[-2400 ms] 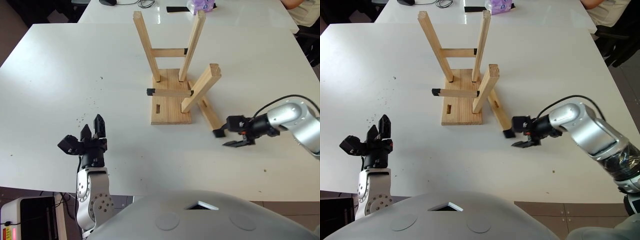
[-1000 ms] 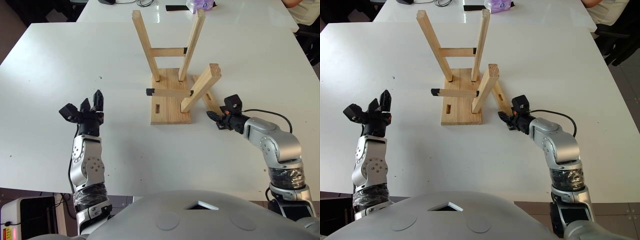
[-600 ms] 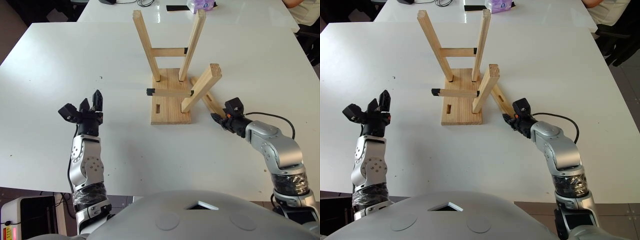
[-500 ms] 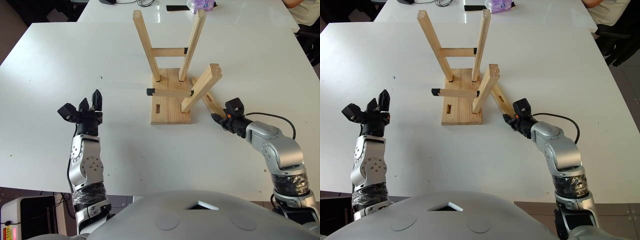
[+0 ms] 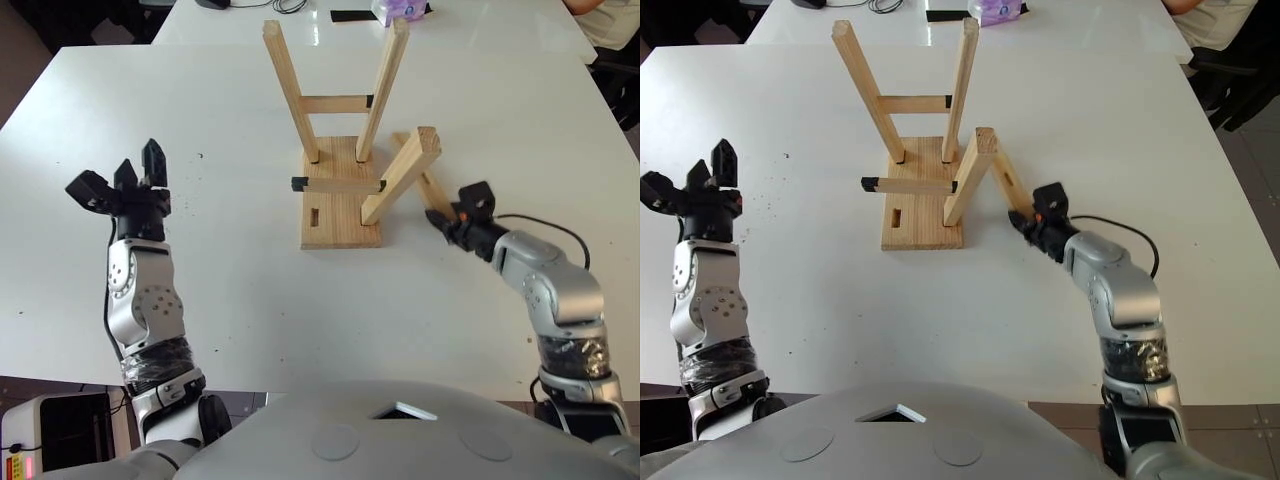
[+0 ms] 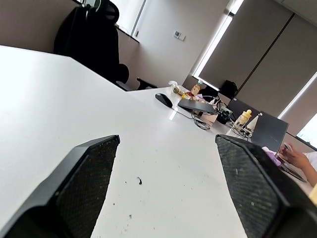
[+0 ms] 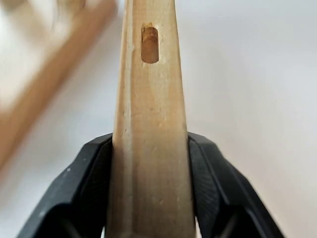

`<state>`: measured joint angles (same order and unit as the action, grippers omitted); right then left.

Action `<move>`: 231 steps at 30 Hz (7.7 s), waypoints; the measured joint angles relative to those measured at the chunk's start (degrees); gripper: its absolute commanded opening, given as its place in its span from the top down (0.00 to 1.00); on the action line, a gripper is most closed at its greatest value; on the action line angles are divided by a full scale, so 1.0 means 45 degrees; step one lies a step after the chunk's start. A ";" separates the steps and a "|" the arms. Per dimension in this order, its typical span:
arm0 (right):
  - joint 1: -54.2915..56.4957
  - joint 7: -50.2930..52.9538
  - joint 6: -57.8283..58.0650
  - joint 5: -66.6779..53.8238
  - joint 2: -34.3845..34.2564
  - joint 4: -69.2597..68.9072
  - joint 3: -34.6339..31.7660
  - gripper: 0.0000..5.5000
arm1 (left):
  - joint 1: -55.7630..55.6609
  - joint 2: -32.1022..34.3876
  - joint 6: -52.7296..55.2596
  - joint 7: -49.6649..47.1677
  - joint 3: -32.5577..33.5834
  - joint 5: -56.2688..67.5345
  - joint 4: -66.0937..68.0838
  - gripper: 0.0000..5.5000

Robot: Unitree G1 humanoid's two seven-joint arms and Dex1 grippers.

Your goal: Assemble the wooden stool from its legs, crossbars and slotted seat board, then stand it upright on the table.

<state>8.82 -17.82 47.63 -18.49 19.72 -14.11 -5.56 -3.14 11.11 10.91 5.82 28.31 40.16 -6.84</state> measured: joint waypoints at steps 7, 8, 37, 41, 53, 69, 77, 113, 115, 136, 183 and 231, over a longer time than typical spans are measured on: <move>0.5822 0.0274 -0.1297 -0.5219 -0.0907 0.1434 -0.4772 0.63 | -0.3967 0.2082 0.1970 0.0402 0.0384 0.2838 -0.0681 0.34; 0.6645 0.0246 -0.1229 -0.6517 -0.0789 0.1408 -0.5383 0.63 | -0.4776 0.2498 0.2469 0.0743 0.0247 0.3401 -0.0898 0.34; 0.7451 -0.8637 0.2525 -1.1196 0.4208 -0.0456 -0.0315 0.63 | -0.8796 0.3994 0.8110 0.4405 -0.2439 1.1770 -0.3441 0.32; 0.7451 -0.8761 0.2524 -1.1139 0.4217 -0.0214 -0.0299 0.63 | -0.8483 0.4054 0.7934 0.4664 -0.2612 1.1111 -0.3548 0.42; 0.7420 -0.9046 0.2527 -1.0864 0.4226 -0.0051 -0.0231 0.63 | -0.8032 0.4147 0.7534 0.5265 -0.2785 1.0416 -0.3738 0.63; 0.7498 -0.7770 0.1352 -0.9587 0.3415 0.0873 -0.0431 0.36 | -0.7569 0.4558 0.6533 0.6266 -0.2816 0.8141 -0.3839 0.63; 0.6479 -0.5480 -0.0370 -0.8454 0.3151 0.1417 -0.2587 0.36 | -0.6344 0.7012 0.5654 0.9012 -0.1599 0.5313 -0.2181 0.63; 0.8747 -0.4544 -0.3115 -0.4344 0.2201 0.7115 -0.2160 0.36 | -0.0664 0.4829 0.0709 1.2109 -0.4289 -0.0588 -0.1542 0.63; 0.8751 -0.4621 -0.3121 -0.4290 0.2186 0.7145 -0.2142 0.36 | -0.0868 0.4897 0.0308 1.2368 -0.4439 -0.0874 -0.1237 0.63; 0.7631 -0.4329 -0.3194 -0.4208 0.1777 0.6059 -0.2540 0.36 | -0.0613 0.5933 0.0204 1.3723 -0.5052 -0.0599 -0.1669 0.63; 0.6208 -0.3583 -0.3178 -0.4349 0.1631 0.4864 -0.2814 0.36 | -0.2253 0.6362 0.0444 1.4444 -0.5437 -0.0934 -0.0051 0.63; 0.6360 0.3433 -0.0509 -1.4381 0.1154 -0.4964 -0.2417 0.90 | -0.2301 0.7504 0.1428 1.4147 -0.6612 -0.1396 -0.1392 0.63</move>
<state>37.43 -2.37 45.33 -83.21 24.91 -36.45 -16.44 -13.49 44.88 17.34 69.48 -1.45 33.87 -13.10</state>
